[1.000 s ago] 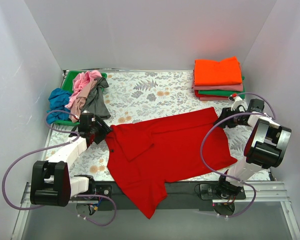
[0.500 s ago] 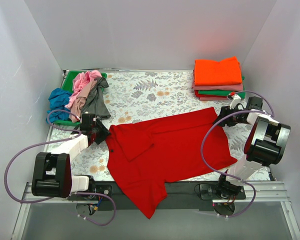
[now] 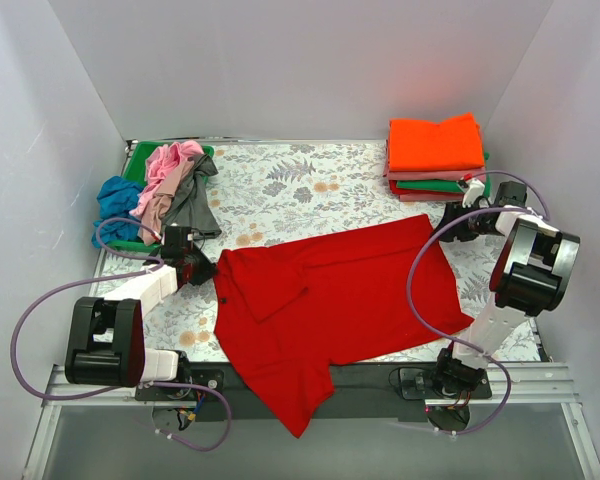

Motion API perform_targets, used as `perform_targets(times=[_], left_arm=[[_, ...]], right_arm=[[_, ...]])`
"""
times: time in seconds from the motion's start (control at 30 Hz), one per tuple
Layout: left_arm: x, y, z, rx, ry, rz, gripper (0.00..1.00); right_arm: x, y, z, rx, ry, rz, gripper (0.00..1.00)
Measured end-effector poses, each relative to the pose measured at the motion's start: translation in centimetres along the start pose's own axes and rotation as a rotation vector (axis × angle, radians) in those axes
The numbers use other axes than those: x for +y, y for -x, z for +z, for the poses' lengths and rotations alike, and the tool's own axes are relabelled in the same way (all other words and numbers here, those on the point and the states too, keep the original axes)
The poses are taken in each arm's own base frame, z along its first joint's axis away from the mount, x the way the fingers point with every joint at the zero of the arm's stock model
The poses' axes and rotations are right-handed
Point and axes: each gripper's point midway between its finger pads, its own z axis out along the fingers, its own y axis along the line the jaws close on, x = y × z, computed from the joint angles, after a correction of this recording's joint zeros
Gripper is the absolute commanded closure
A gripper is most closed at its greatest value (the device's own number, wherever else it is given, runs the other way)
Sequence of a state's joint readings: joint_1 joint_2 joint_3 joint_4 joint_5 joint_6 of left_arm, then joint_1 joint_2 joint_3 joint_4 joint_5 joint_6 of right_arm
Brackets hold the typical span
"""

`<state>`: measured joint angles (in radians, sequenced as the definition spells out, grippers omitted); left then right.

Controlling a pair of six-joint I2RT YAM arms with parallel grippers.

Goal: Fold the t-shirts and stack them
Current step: Fold the tshirt

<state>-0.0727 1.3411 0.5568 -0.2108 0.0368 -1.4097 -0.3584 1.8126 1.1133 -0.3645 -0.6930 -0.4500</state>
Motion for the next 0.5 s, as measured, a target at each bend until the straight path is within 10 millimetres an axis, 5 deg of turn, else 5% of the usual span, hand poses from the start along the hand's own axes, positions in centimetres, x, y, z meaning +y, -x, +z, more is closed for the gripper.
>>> perform_targets(times=[0.27, 0.5], left_arm=[[0.1, 0.0, 0.0, 0.002, 0.005, -0.001, 0.98], [0.2, -0.1, 0.0, 0.003, 0.006, -0.002, 1.00]], right_arm=[[-1.0, 0.1, 2.5, 0.057, 0.005, 0.001, 0.42], [0.0, -0.5, 3.5, 0.101, 0.020, 0.001, 0.89]])
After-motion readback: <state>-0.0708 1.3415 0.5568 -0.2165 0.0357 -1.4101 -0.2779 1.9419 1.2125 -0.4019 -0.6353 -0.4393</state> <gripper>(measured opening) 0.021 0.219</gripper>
